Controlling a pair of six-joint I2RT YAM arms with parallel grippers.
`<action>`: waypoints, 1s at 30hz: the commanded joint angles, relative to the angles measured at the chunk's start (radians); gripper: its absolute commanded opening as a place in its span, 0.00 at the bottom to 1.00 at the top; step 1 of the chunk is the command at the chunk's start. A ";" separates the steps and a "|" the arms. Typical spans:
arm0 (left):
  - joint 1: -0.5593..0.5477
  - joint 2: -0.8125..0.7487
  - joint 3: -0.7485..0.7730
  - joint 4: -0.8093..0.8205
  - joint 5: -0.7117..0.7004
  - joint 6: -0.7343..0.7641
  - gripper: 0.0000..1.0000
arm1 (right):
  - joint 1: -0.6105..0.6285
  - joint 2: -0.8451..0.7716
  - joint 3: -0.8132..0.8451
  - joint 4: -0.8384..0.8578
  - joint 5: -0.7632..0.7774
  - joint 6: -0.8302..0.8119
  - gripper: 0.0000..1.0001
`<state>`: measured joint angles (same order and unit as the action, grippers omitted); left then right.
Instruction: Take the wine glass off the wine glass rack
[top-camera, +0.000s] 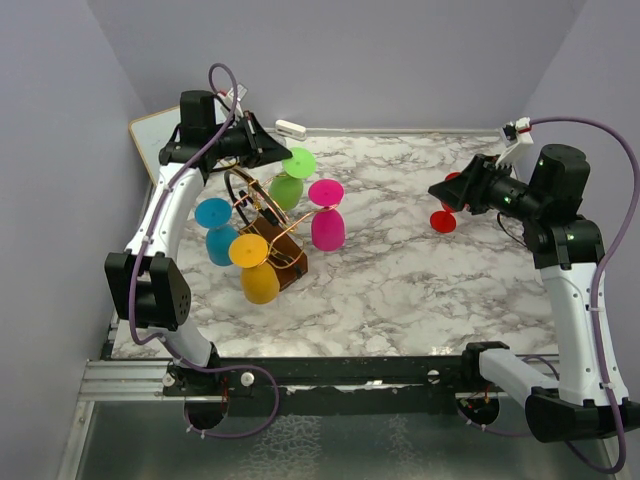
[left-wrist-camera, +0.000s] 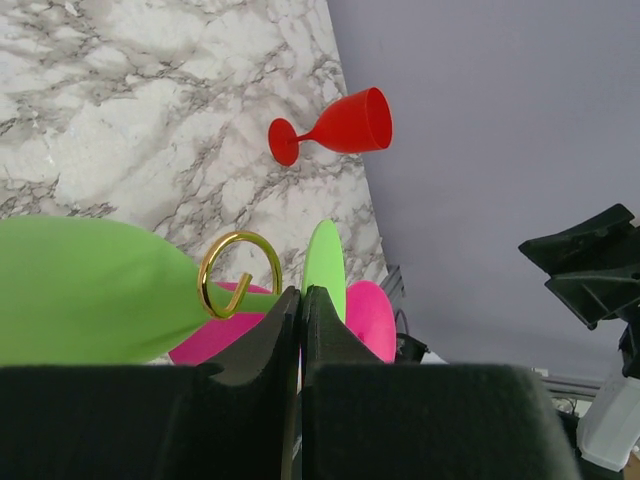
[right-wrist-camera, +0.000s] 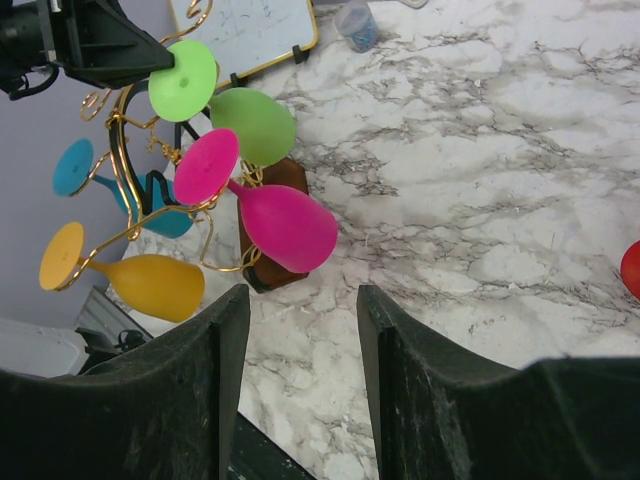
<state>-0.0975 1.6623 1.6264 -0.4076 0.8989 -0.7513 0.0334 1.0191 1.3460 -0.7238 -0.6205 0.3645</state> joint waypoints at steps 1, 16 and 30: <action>0.006 -0.031 0.051 -0.111 -0.045 0.080 0.00 | -0.001 -0.018 -0.012 0.027 0.025 0.002 0.48; 0.067 -0.052 0.099 -0.141 -0.180 0.098 0.00 | -0.001 -0.023 -0.012 0.019 0.024 -0.004 0.48; 0.041 0.088 0.148 0.323 -0.008 -0.239 0.00 | -0.001 -0.012 -0.018 0.035 -0.018 0.002 0.48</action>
<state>-0.0360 1.6966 1.7451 -0.3206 0.7986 -0.8299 0.0334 1.0153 1.3319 -0.7235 -0.6167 0.3641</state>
